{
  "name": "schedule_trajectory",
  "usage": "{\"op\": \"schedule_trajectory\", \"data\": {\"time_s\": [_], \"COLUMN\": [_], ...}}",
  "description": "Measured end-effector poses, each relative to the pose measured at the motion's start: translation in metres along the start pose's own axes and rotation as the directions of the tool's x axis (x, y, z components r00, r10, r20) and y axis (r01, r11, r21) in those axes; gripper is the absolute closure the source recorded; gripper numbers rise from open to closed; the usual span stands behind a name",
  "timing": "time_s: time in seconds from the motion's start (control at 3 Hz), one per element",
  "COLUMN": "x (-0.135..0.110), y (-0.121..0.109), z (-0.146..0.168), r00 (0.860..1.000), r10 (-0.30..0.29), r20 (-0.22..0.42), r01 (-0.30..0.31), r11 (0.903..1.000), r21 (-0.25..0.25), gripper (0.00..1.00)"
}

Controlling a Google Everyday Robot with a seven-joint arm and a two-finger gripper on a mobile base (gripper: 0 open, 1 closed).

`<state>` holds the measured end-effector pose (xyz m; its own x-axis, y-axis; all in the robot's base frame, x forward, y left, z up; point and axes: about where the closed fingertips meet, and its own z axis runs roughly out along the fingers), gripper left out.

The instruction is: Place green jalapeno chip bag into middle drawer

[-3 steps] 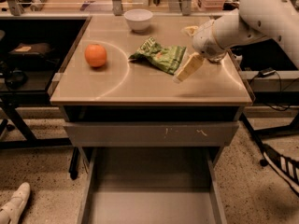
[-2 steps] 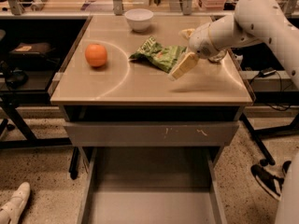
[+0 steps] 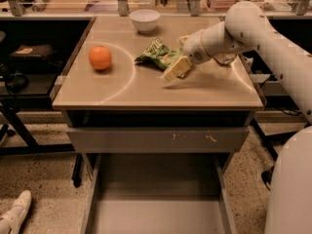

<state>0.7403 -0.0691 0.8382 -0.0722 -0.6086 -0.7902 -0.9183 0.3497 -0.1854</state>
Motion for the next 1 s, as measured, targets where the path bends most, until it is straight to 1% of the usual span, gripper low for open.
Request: {"op": "schedule_trajectory", "data": {"time_s": [0.33, 0.67, 1.0], "x": [-0.0003, -0.0006, -0.0006], "y": [-0.0063, -0.0066, -0.0066], "z": [0.0204, 0.0210, 0.0210], "r00": [0.999, 0.999, 0.999], "r10": [0.020, 0.021, 0.021], "r20": [-0.026, -0.025, -0.025], "r01": [-0.019, -0.021, -0.021], "r11": [0.9993, 0.9992, 0.9992], "r21": [0.033, 0.035, 0.035], "gripper": [0.00, 0.19, 0.43]}}
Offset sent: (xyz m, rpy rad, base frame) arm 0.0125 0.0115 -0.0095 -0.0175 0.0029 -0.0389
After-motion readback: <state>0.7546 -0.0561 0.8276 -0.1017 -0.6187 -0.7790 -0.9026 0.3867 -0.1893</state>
